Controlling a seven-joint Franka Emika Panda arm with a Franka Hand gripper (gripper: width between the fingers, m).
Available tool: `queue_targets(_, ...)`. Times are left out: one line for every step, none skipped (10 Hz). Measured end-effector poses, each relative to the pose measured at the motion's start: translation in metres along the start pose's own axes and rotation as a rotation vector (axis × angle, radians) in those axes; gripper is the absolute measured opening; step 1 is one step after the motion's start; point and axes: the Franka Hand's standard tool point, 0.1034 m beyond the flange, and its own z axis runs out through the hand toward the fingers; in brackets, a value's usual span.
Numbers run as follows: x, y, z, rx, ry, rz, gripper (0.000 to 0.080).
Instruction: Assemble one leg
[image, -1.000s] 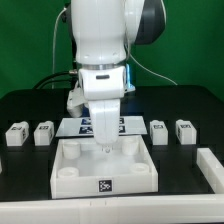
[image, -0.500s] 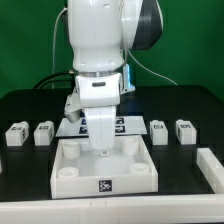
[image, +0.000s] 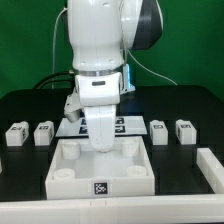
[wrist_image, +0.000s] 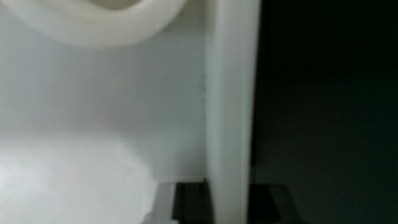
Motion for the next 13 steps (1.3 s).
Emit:
queue_targets(0.000, 0.000, 0.000, 0.000, 0.000, 0.000, 0.0062)
queue_targets(0.000, 0.000, 0.000, 0.000, 0.000, 0.000, 0.0062)
queue_targets(0.000, 0.000, 0.000, 0.000, 0.000, 0.000, 0.0062)
queue_targets(0.000, 0.000, 0.000, 0.000, 0.000, 0.000, 0.0062)
queue_targets(0.000, 0.000, 0.000, -0.001, 0.000, 0.000, 0.0062)
queue_targets(0.002, 0.001, 0.000, -0.002, 0.000, 0.005, 0.0062)
queue_targets(0.012, 0.008, -0.001, -0.010, 0.004, 0.013, 0.0062)
queue_targets(0.024, 0.015, 0.000, -0.018, 0.010, 0.003, 0.0062)
queue_targets(0.042, 0.023, 0.000, -0.032, 0.021, 0.012, 0.0062)
queue_targets(0.060, 0.033, 0.000, -0.040, 0.030, 0.022, 0.0062)
queue_targets(0.068, 0.040, 0.000, -0.049, 0.036, 0.017, 0.0062)
queue_targets(0.075, 0.047, -0.001, -0.058, 0.041, 0.020, 0.0062)
queue_targets(0.081, 0.049, 0.000, -0.052, 0.041, 0.020, 0.0061)
